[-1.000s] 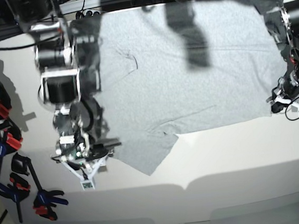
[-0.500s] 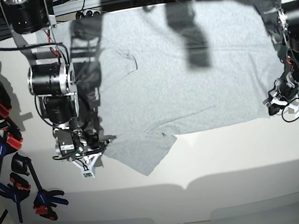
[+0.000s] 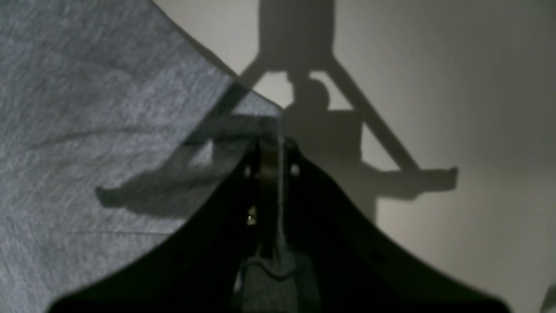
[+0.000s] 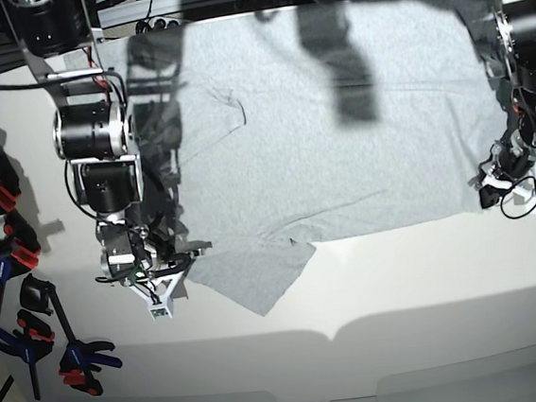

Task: Fold the T-shirt properly
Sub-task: 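Fold the grasped sleeve across the shirt body with the right gripper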

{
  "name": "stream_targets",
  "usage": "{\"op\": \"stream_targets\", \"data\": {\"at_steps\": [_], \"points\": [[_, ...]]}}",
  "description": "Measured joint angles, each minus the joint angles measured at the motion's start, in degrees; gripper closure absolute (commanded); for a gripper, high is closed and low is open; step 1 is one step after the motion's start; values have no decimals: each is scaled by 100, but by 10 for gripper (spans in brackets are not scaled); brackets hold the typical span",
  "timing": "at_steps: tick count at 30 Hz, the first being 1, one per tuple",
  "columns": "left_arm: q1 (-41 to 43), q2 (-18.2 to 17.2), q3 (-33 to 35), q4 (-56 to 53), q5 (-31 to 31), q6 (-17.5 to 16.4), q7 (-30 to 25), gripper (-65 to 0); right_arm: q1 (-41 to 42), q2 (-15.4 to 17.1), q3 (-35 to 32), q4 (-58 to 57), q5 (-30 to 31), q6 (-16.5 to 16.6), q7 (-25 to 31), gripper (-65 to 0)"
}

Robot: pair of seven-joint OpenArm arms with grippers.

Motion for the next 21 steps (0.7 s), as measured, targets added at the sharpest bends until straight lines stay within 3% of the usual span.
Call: {"op": "stream_targets", "data": {"at_steps": [4, 10, 14, 17, 21], "points": [[17, 2, 2, 501, 44, 13, 103, 0, 101, 4, 0, 63, 0, 0, -37, 0], [15, 13, 17, 1182, 133, 627, 94, 0, 376, 17, 0, 66, 4, 0, -214, 0], [13, 13, 24, 1480, 767, 625, 105, 0, 647, 48, 0, 66, 4, 0, -400, 0], [13, 11, 24, 1550, 796, 623, 210, 0, 802, 50, 0, 103, 20, 2, -573, 0], [15, 11, 24, 1624, 767, 623, 520, 0, 634, 61, 0, 417, 350, 280, -702, 0]]}}
